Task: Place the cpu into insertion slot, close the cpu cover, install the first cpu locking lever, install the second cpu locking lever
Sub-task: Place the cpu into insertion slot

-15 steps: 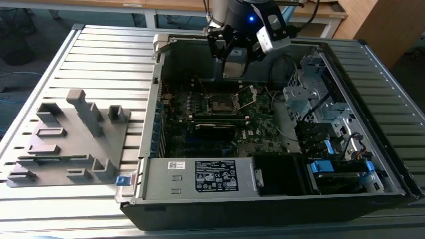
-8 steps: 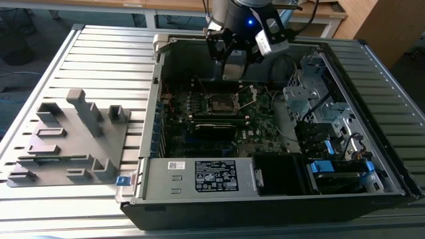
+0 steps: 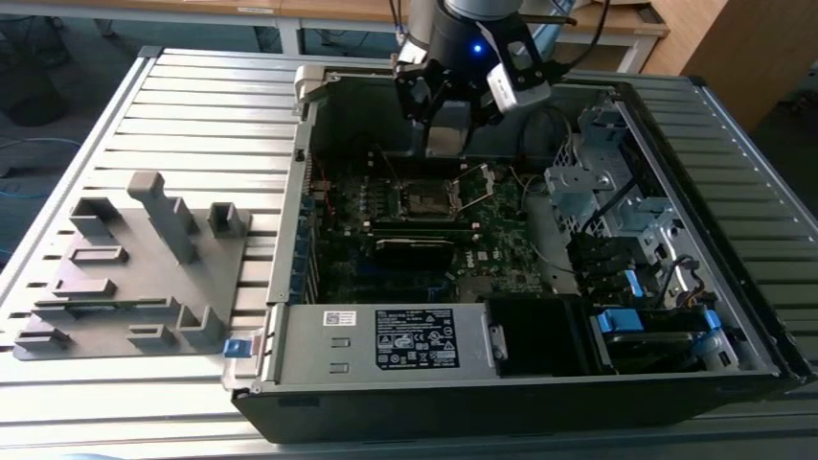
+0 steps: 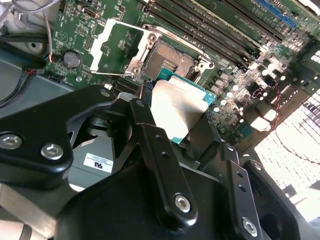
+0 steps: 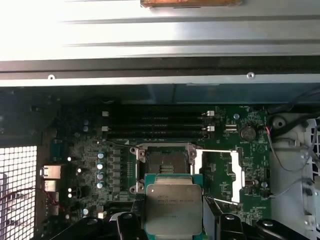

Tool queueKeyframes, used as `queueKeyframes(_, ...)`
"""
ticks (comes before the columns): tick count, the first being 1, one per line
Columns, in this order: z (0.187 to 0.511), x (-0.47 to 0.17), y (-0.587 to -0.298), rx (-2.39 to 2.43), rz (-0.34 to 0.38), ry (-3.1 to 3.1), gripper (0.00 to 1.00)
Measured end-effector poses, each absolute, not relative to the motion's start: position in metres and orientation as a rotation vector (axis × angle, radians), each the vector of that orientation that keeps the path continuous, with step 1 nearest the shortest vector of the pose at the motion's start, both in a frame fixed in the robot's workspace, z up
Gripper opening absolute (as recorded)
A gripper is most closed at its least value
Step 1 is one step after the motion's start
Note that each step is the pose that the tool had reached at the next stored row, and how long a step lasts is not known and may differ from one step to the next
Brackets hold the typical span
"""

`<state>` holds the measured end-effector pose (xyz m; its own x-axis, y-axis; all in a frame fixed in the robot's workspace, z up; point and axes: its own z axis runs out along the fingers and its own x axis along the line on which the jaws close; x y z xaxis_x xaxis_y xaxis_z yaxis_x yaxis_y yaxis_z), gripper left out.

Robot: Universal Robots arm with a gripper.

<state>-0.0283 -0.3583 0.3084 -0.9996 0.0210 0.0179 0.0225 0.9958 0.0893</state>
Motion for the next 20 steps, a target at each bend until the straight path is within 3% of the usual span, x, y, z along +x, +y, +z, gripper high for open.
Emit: queueKeyframes(20, 0.291, -0.030, -0.358, -0.024, -0.140, -3.121, 0.54)
